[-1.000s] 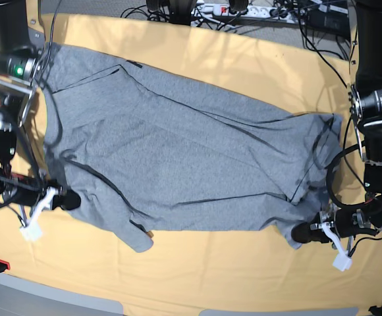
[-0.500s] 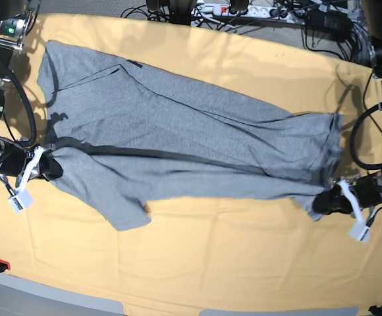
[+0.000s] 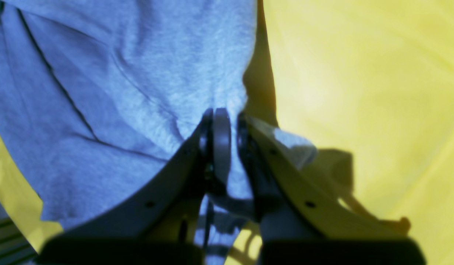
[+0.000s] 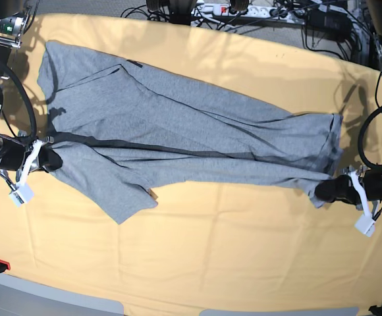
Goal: Layout the t-shirt on the table in an organized manner, then fold the t-shirt properly
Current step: 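Fold the hem side over toward the collar with both grippers, then release the hem and press the folded edge flat with the right gripper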
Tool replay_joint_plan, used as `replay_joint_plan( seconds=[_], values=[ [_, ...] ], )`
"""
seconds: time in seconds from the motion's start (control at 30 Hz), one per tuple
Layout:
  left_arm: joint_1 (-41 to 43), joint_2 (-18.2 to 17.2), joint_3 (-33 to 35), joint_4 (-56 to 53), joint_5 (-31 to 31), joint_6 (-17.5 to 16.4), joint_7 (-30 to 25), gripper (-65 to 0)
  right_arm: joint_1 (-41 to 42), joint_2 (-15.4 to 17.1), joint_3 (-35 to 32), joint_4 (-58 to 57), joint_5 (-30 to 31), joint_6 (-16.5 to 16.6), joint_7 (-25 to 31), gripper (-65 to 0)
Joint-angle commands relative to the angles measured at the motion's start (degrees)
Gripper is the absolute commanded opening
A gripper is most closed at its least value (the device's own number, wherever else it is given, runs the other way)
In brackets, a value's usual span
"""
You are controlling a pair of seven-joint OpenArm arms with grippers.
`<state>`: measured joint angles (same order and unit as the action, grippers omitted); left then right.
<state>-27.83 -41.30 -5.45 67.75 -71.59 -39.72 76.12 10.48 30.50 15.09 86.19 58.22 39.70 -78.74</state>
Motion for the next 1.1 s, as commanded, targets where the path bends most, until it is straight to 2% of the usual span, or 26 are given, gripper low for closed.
replay_joint_plan(
  seconds=[0.0, 0.13, 0.3, 0.43, 0.47, 0.5, 0.53, 0.6, 0.63, 0.67, 0.7, 0.8, 0.9, 1.0, 1.07],
  values=[
    [-1.5, -2.6, -0.6, 0.8, -1.2, -0.3, -1.1, -65.0, 0.8, 2.0, 0.4, 0.9, 1.0, 0.3, 0.4, -65.0],
    [-1.4, -4.7, -0.6, 0.8, -1.2, -0.3, -1.1, -65.0, 0.0, 3.0, 0.4, 0.9, 0.9, 0.3, 0.2, -65.0],
    [-0.2, -4.3, -0.5, 0.8, -4.0, -0.3, -1.0, -65.0, -0.5, 2.8, 0.4, 0.9, 2.0, 0.3, 0.0, -65.0],
    [1.8, -4.3, -0.6, 0.8, -1.4, -0.3, -1.1, -65.0, -0.5, 2.9, 0.4, 0.9, 1.8, 0.3, -0.9, -65.0],
    [2.2, -4.3, -0.6, 0.8, -1.3, -0.3, -1.0, -65.0, -0.4, 2.9, 0.4, 0.9, 1.8, 0.3, -0.8, -60.8],
    [2.5, -4.3, -0.5, 0.8, -1.3, -0.3, -1.0, -65.0, -0.3, 2.9, 0.4, 0.9, 1.8, 0.3, -0.8, -53.2],
    [2.6, -4.3, -0.5, 0.8, -1.4, -0.3, -1.0, -59.0, -0.1, 2.9, 0.4, 0.9, 1.8, 0.3, -0.8, -44.6],
    [2.6, -4.3, -0.5, 0.8, -1.6, -0.3, -1.1, -41.1, 0.2, 3.0, 0.4, 0.9, 1.9, 0.3, -0.5, -29.8],
    [2.6, -4.3, -0.6, 0.8, -1.9, -0.3, -1.4, -33.4, 0.5, 3.0, 0.4, 0.9, 2.1, 0.3, -0.4, -26.4],
    [2.6, -4.3, -0.6, 0.8, -2.0, -0.3, -2.0, -28.3, 0.9, 3.0, 0.4, 0.9, 2.0, 0.3, -0.5, -25.8],
    [2.6, -4.3, -0.6, 0.8, -2.0, -0.3, -2.6, -26.2, 1.4, 3.0, 0.4, 0.9, 2.0, 0.3, -0.5, -25.8],
    [2.6, -4.3, -0.6, 0.8, -2.0, -0.3, -2.8, -26.0, 3.2, 3.0, 0.4, 0.9, 2.1, 0.3, -0.2, -25.8],
    [2.6, -4.3, -0.6, 0.8, -2.0, -0.3, -2.8, -26.0, 4.3, 2.0, 0.3, 0.9, 1.9, 0.3, 4.6, -25.8],
    [2.6, -4.3, -0.6, 0.8, -2.0, -0.3, -4.2, -26.0, 4.7, -1.1, 0.3, 0.8, -1.4, 0.3, 10.4, -25.8],
    [2.6, -4.3, -0.6, 0.8, -2.0, -0.3, -4.3, -26.0, 5.0, -3.8, 0.3, -0.3, -4.6, 0.3, 12.0, -25.9]
  ],
)
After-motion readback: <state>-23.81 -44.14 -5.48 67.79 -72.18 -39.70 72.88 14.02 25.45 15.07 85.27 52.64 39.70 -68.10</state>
